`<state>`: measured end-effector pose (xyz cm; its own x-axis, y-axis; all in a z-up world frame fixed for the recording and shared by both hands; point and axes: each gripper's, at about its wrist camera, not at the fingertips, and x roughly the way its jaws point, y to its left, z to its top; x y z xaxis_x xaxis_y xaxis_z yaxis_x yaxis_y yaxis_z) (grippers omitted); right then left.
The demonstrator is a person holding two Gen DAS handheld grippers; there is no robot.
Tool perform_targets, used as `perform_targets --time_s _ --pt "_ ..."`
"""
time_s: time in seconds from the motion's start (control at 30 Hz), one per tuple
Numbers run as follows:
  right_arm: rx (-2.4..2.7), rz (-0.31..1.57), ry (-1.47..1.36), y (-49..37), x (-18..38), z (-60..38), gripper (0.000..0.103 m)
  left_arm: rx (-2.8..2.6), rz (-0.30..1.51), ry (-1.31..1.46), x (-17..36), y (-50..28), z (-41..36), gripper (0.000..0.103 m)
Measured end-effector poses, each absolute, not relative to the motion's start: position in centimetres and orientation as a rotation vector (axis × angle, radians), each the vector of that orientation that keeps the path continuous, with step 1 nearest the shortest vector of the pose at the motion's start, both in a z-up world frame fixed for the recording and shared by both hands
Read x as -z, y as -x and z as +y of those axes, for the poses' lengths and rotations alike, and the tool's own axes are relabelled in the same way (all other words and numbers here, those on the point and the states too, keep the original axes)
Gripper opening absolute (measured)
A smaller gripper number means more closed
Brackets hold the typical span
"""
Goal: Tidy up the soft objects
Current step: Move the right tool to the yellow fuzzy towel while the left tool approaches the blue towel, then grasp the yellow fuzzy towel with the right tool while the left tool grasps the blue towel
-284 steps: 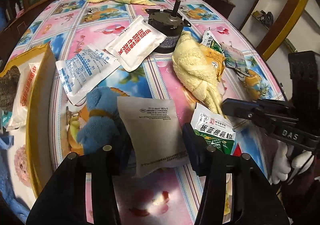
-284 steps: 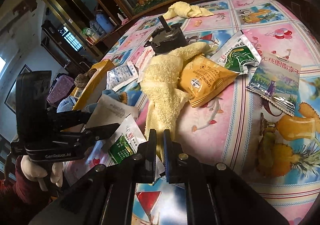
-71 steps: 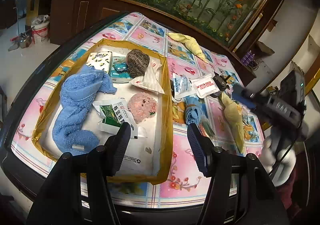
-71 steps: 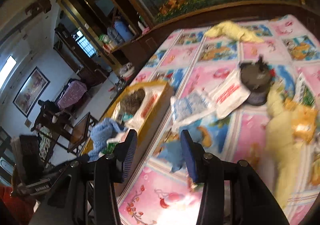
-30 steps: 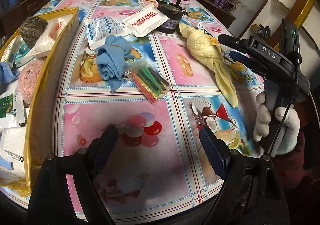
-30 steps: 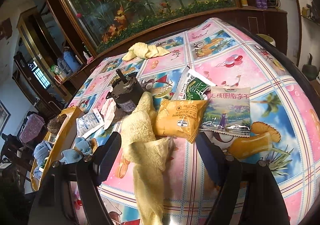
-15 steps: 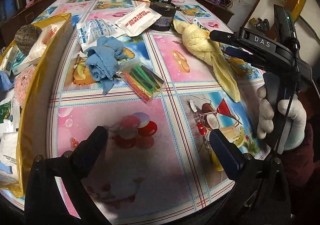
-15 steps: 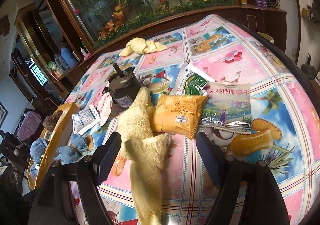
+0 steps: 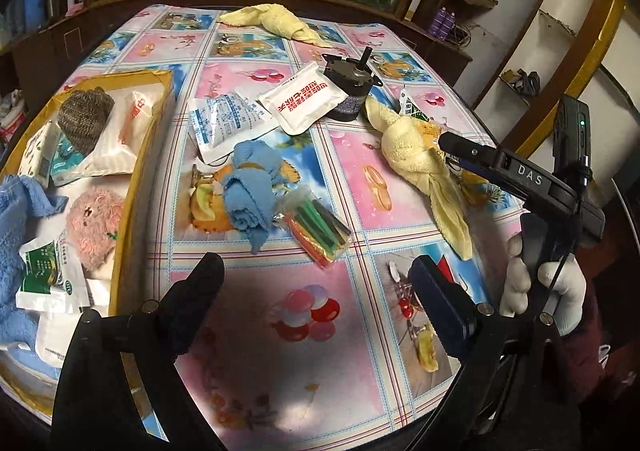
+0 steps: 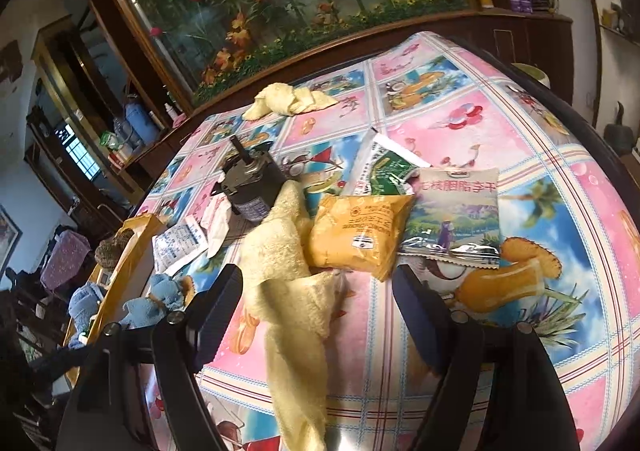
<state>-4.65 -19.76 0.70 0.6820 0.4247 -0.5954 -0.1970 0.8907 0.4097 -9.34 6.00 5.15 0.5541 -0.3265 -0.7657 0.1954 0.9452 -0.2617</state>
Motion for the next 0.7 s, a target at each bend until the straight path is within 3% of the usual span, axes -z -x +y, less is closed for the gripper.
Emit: perform_targets --time_s 0.07,0.13,0.3,0.5,0.6,0.67,0.7 --pt "-0.402 0.753 -0.310 4.8 -0.9 -19.0 0.077 0.315 0.937 0.143 -5.1 8.5 5.4 0.094" --pt "-0.434 0.766 -0.286 5.0 -1.1 -18.2 0.077 0.305 0.922 0.143 -5.7 8.2 5.6 0.083" --pt "-0.427 0.776 -0.144 4.4 -1.6 -15.8 0.076 0.235 0.924 0.133 -6.5 5.3 7.6 0.083" --pt "-0.435 0.801 -0.084 2.4 -1.4 -13.9 0.063 0.167 1.006 0.019 -2.8 1.5 6.4 0.083" --pt "-0.446 0.812 -0.065 1.6 -1.1 -13.3 0.049 0.155 0.990 -0.003 -2.6 0.9 6.2 0.080" --pt "-0.462 0.824 -0.068 1.2 -0.6 -13.0 0.040 0.141 0.981 -0.014 -2.6 0.6 6.4 0.061" --pt "-0.469 0.833 -0.071 1.1 -0.3 -12.9 0.040 0.163 0.989 -0.005 -2.4 0.5 6.6 0.030"
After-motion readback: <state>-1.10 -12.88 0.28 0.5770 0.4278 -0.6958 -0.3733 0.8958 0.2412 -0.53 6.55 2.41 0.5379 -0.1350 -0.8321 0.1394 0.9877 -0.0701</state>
